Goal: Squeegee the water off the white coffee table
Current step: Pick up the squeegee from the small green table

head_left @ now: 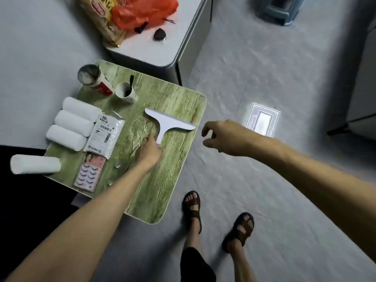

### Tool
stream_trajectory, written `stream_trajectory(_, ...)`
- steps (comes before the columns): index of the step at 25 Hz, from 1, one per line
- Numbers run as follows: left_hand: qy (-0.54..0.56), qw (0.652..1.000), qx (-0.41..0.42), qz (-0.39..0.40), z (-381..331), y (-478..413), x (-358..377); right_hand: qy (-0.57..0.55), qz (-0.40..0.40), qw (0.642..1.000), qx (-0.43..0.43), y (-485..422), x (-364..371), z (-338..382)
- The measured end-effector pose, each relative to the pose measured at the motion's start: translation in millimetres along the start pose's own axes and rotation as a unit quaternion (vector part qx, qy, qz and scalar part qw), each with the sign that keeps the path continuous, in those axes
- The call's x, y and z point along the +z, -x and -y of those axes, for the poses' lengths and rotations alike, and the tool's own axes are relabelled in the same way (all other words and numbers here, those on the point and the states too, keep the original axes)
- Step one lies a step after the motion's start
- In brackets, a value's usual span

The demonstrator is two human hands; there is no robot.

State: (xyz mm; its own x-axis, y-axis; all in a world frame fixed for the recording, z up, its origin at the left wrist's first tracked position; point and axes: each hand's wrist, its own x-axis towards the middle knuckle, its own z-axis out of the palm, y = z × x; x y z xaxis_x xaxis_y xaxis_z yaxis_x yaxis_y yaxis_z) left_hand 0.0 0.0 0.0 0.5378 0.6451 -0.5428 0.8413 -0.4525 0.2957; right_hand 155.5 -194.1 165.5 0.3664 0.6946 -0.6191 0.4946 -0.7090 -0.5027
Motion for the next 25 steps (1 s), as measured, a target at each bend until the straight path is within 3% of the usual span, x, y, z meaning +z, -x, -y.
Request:
stream_trajectory(4,-0.091,0.994,-0.036,0.043,27,-54,31,-0.042,0.014,0.999,0.029,-47,39,-20)
stream_trajectory(10,-0.179,0.980,0.011,0.090,17,-66,29,-0.083,-0.011,0.994,0.072,-57,38,-41)
stream_trajectory(16,-0.010,0.972,0.098,0.212,-78,-22,-24,-0.133,-0.042,0.984,0.112,3,-10,-43)
stream_trajectory(25,0.194,0.903,0.220,0.314,-333,115,-154,-0.298,-0.154,0.931,0.145,164,-149,-55)
